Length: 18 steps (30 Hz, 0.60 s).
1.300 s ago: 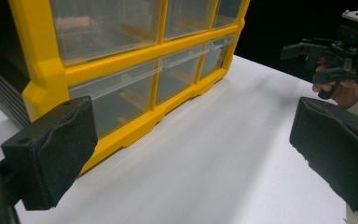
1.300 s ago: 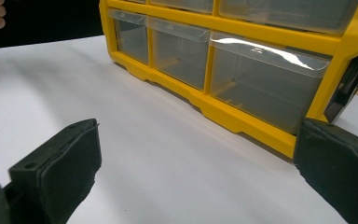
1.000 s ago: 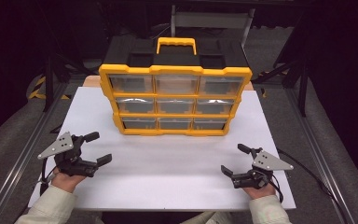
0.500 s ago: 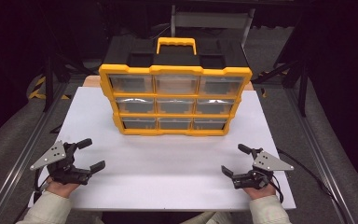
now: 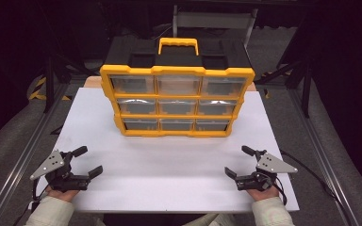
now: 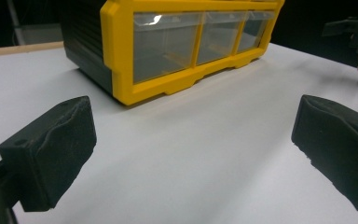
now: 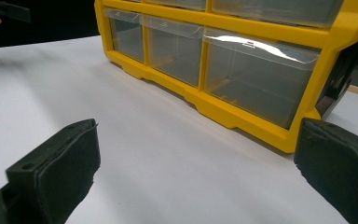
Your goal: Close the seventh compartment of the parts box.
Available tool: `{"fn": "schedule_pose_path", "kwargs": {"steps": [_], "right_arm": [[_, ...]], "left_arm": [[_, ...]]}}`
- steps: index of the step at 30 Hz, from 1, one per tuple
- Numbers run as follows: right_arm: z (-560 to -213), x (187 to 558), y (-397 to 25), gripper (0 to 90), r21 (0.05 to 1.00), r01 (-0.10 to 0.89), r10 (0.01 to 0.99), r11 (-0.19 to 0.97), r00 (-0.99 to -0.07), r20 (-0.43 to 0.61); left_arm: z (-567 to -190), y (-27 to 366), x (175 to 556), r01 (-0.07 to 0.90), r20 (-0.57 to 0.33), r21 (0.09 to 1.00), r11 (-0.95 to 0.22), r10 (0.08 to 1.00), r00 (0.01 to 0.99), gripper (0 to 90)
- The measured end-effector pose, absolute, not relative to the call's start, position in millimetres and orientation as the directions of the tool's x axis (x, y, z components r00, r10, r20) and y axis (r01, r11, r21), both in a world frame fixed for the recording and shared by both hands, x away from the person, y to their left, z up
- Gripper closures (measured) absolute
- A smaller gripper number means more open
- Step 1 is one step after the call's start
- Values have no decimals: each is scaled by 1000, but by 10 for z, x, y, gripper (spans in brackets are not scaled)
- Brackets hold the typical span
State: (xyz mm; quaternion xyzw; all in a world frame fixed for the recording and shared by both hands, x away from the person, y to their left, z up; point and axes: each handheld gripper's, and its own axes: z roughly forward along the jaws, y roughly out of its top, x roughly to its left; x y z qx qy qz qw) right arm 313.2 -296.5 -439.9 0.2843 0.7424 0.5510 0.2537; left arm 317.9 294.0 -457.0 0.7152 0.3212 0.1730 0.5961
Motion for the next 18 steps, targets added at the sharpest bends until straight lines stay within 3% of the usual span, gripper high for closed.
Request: {"fn": "schedule_pose_path", "kwargs": {"steps": [8, 18], "right_arm": [[-4440, 3134, -2980, 8, 962, 147, 710, 231, -702, -63], [-4467, 3138, -2985, 8, 960, 153, 717, 236, -694, -65]], "left_arm": [[-4626, 2930, 3186, 208, -40, 964, -168, 679, 733, 7], [-4643, 2912, 3190, 215, -52, 962, -166, 662, 748, 8]]}}
